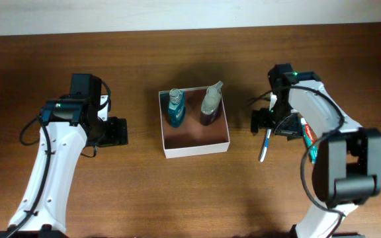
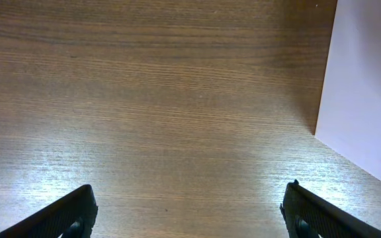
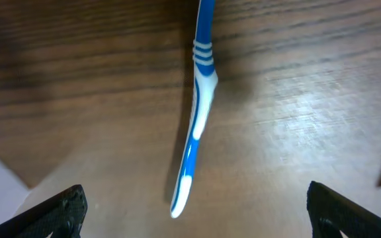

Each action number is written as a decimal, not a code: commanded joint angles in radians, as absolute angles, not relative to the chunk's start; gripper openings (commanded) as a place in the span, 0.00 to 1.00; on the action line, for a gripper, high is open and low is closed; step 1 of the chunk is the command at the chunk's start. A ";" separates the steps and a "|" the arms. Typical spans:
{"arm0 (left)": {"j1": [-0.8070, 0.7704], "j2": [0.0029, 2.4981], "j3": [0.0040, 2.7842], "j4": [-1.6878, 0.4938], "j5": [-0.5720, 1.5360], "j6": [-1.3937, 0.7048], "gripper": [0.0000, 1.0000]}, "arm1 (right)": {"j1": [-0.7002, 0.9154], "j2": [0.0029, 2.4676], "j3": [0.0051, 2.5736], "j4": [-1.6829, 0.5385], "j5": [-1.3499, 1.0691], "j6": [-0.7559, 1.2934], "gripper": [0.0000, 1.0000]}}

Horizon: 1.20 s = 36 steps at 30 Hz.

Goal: Pack container
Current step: 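Retract the left arm and reach the right gripper to the toothbrush, then grasp the blue toothbrush with the right gripper and lift it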

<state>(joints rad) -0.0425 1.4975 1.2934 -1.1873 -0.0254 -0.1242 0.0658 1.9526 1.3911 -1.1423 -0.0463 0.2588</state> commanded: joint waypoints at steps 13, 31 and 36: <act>-0.041 1.476 1.290 -1.181 -0.013 -0.111 0.91 | 0.073 2.022 1.299 -1.029 -0.079 0.268 0.91; -0.041 1.476 1.290 -1.181 0.004 -0.111 0.91 | 0.072 2.022 1.238 -0.900 -0.078 0.271 0.11; -0.041 1.476 1.290 -1.181 0.004 -0.111 0.91 | 0.072 2.022 1.238 -0.881 -0.078 0.271 0.04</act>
<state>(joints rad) -0.0425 1.4975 1.2934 -1.1839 -0.0101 -0.1242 0.0654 1.9781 1.2724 -0.9123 -0.0280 0.2802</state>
